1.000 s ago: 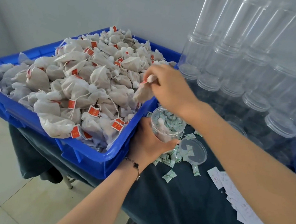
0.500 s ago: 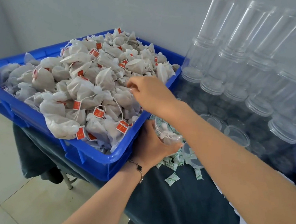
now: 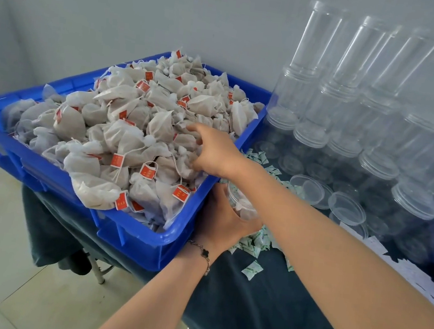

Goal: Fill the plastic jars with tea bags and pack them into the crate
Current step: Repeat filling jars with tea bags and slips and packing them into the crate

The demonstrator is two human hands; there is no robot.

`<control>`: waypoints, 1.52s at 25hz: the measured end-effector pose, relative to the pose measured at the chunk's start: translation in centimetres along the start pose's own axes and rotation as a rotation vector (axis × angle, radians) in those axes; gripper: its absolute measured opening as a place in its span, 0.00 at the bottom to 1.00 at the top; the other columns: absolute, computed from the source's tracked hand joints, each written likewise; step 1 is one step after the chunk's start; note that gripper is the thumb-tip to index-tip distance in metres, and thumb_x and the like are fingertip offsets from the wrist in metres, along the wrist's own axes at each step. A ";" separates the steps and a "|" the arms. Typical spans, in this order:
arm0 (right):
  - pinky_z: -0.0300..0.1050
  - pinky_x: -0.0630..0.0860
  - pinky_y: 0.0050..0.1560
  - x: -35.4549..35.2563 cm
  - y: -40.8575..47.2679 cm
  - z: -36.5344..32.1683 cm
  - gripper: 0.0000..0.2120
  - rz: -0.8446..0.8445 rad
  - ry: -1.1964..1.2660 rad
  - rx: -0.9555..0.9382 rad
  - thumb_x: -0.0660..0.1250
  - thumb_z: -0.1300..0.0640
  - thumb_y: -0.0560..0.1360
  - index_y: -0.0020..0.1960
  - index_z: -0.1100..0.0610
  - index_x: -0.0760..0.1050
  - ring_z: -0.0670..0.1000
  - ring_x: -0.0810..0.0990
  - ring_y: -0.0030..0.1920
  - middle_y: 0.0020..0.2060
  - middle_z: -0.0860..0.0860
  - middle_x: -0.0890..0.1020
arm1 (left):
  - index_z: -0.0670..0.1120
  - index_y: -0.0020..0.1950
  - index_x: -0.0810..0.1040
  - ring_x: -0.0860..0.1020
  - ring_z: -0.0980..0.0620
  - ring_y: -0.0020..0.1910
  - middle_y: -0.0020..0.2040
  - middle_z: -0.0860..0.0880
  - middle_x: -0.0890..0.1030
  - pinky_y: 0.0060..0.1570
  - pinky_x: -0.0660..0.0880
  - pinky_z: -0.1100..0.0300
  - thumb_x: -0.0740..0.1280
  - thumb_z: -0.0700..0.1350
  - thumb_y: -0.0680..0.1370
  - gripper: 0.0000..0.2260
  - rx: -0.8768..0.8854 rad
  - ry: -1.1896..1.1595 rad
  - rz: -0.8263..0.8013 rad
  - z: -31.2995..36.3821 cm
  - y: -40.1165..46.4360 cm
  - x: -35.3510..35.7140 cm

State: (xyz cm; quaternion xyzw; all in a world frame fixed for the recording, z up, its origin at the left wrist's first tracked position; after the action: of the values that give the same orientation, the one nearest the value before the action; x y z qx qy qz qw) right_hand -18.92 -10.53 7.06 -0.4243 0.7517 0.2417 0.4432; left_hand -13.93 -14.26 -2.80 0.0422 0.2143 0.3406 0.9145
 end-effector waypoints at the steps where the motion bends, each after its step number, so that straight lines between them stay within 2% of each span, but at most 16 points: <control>1: 0.41 0.77 0.43 -0.4 -0.4 -0.1 0.34 -0.009 0.019 -0.005 0.67 0.68 0.71 0.73 0.52 0.62 0.51 0.78 0.48 0.57 0.55 0.78 | 0.50 0.67 0.59 0.68 0.57 0.63 0.63 0.53 0.68 0.62 0.67 0.60 0.71 0.66 0.54 0.46 -0.024 -0.010 -0.011 -0.2 0.0 0.1; 4: 0.40 0.75 0.43 -2.5 -2.1 0.1 0.29 0.002 0.115 -0.019 0.65 0.68 0.72 0.70 0.52 0.68 0.49 0.78 0.47 0.47 0.49 0.78 | 0.50 0.60 0.61 0.72 0.54 0.58 0.58 0.53 0.70 0.58 0.72 0.56 0.75 0.64 0.54 0.42 -0.076 0.033 -0.037 -0.7 0.2 0.4; 6: 0.41 0.77 0.40 -4.8 -3.3 0.9 0.25 0.046 0.172 -0.007 0.62 0.71 0.70 0.62 0.51 0.75 0.45 0.76 0.40 0.40 0.44 0.75 | 0.51 0.59 0.61 0.72 0.54 0.57 0.57 0.53 0.70 0.57 0.72 0.58 0.78 0.61 0.56 0.40 -0.072 0.021 -0.036 -0.8 0.2 0.5; 9: 0.32 0.70 0.30 -7.4 -5.2 3.0 0.13 0.085 -0.017 0.037 0.62 0.68 0.71 0.48 0.53 0.78 0.43 0.74 0.35 0.36 0.44 0.76 | 0.49 0.60 0.61 0.72 0.54 0.55 0.56 0.52 0.70 0.56 0.72 0.59 0.78 0.61 0.57 0.40 -0.044 0.051 -0.015 -0.6 0.1 0.3; 11: 0.34 0.68 0.33 -6.7 -6.3 4.3 0.10 -0.043 -0.246 0.069 0.65 0.65 0.72 0.50 0.54 0.77 0.45 0.74 0.40 0.41 0.45 0.77 | 0.47 0.60 0.61 0.73 0.53 0.53 0.55 0.52 0.70 0.53 0.74 0.58 0.78 0.61 0.58 0.41 -0.016 0.092 -0.004 -0.4 0.0 0.2; 13: 0.33 0.69 0.41 -5.1 -6.5 4.8 0.15 -0.134 -0.297 0.054 0.68 0.64 0.71 0.57 0.55 0.77 0.43 0.74 0.47 0.48 0.46 0.78 | 0.49 0.57 0.60 0.72 0.54 0.51 0.53 0.53 0.69 0.50 0.72 0.61 0.78 0.61 0.58 0.39 -0.011 0.090 0.000 -0.3 0.0 0.2; 15: 0.34 0.70 0.47 -5.5 -5.0 3.3 0.16 0.002 -0.179 -0.001 0.68 0.65 0.72 0.59 0.55 0.77 0.42 0.75 0.50 0.54 0.48 0.80 | 0.53 0.55 0.58 0.70 0.56 0.50 0.52 0.55 0.68 0.49 0.70 0.64 0.78 0.62 0.57 0.38 -0.034 0.078 -0.008 -0.4 0.1 0.2; 17: 0.37 0.72 0.51 -5.8 -2.5 1.8 0.13 0.150 -0.128 -0.043 0.64 0.64 0.75 0.58 0.57 0.78 0.46 0.78 0.52 0.55 0.51 0.81 | 0.53 0.57 0.59 0.71 0.56 0.53 0.55 0.54 0.69 0.54 0.71 0.62 0.77 0.64 0.56 0.40 -0.075 0.059 -0.036 -0.8 0.1 0.4; 20: 0.43 0.74 0.56 -2.8 1.5 1.3 0.15 0.078 -0.170 -0.040 0.62 0.62 0.78 0.64 0.57 0.74 0.51 0.78 0.55 0.58 0.54 0.79 | 0.54 0.60 0.59 0.72 0.55 0.58 0.60 0.53 0.70 0.58 0.73 0.57 0.73 0.67 0.54 0.42 -0.106 0.009 -0.062 -1.1 0.0 0.7; 22: 0.47 0.74 0.58 -0.1 2.7 1.9 0.17 -0.016 -0.188 -0.005 0.63 0.59 0.78 0.66 0.57 0.72 0.54 0.77 0.57 0.60 0.55 0.78 | 0.54 0.61 0.59 0.70 0.57 0.58 0.59 0.54 0.69 0.57 0.70 0.60 0.74 0.65 0.55 0.42 -0.084 0.018 -0.045 -1.1 0.1 0.6; 25: 0.50 0.75 0.56 -0.3 2.6 2.7 0.14 0.136 -0.150 0.011 0.64 0.60 0.77 0.62 0.56 0.74 0.53 0.78 0.55 0.55 0.54 0.80 | 0.52 0.65 0.58 0.66 0.60 0.56 0.58 0.56 0.66 0.56 0.64 0.64 0.76 0.63 0.58 0.43 -0.065 0.043 -0.038 -1.1 0.0 0.5; 27: 0.46 0.77 0.52 -2.1 1.5 2.4 0.11 0.273 -0.033 -0.029 0.63 0.60 0.77 0.59 0.57 0.74 0.50 0.79 0.49 0.49 0.50 0.80 | 0.53 0.64 0.58 0.68 0.59 0.58 0.60 0.55 0.67 0.57 0.67 0.62 0.76 0.63 0.57 0.42 -0.057 0.023 -0.047 -1.0 0.0 0.6; 29: 0.34 0.77 0.45 -4.8 -0.2 1.5 0.06 0.366 0.043 -0.108 0.63 0.60 0.78 0.54 0.57 0.76 0.41 0.78 0.41 0.44 0.47 0.79 | 0.54 0.58 0.59 0.71 0.55 0.57 0.59 0.53 0.70 0.57 0.71 0.59 0.75 0.64 0.56 0.39 -0.051 0.007 -0.039 -0.9 0.0 0.5; 32: 0.24 0.71 0.40 -9.7 -3.5 1.4 0.04 0.475 0.069 -0.165 0.67 0.58 0.75 0.49 0.54 0.78 0.36 0.75 0.38 0.40 0.43 0.78 | 0.54 0.55 0.58 0.72 0.55 0.53 0.54 0.54 0.70 0.54 0.73 0.60 0.77 0.63 0.56 0.38 -0.037 0.039 -0.008 -0.6 0.0 0.2; 35: 0.24 0.70 0.37 -10.8 -5.8 3.0 0.03 0.371 -0.038 -0.113 0.69 0.58 0.73 0.45 0.53 0.77 0.35 0.76 0.35 0.38 0.45 0.79 | 0.51 0.56 0.59 0.73 0.53 0.53 0.54 0.53 0.69 0.54 0.75 0.57 0.79 0.61 0.57 0.39 -0.014 0.042 0.007 -0.3 -0.1 0.1; 38: 0.36 0.74 0.46 -5.7 -7.0 5.6 0.11 -0.009 -0.301 0.013 0.69 0.58 0.72 0.55 0.56 0.78 0.45 0.79 0.45 0.48 0.49 0.82 | 0.50 0.55 0.59 0.75 0.51 0.51 0.52 0.53 0.69 0.51 0.76 0.54 0.78 0.60 0.57 0.38 0.008 0.034 0.013 0.0 -0.1 0.0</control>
State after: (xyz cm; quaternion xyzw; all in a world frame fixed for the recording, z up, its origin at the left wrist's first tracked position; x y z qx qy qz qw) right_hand -8.94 -7.64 9.38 -0.3837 0.6765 0.2956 0.5547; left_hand -13.89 -14.38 -2.81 0.0414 0.2307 0.3462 0.9084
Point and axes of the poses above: each hand's wrist, its own y-axis towards the middle knuckle, its own x-axis out of the palm, z = x × y, the point moved 9 cm from there along y, towards the middle knuckle
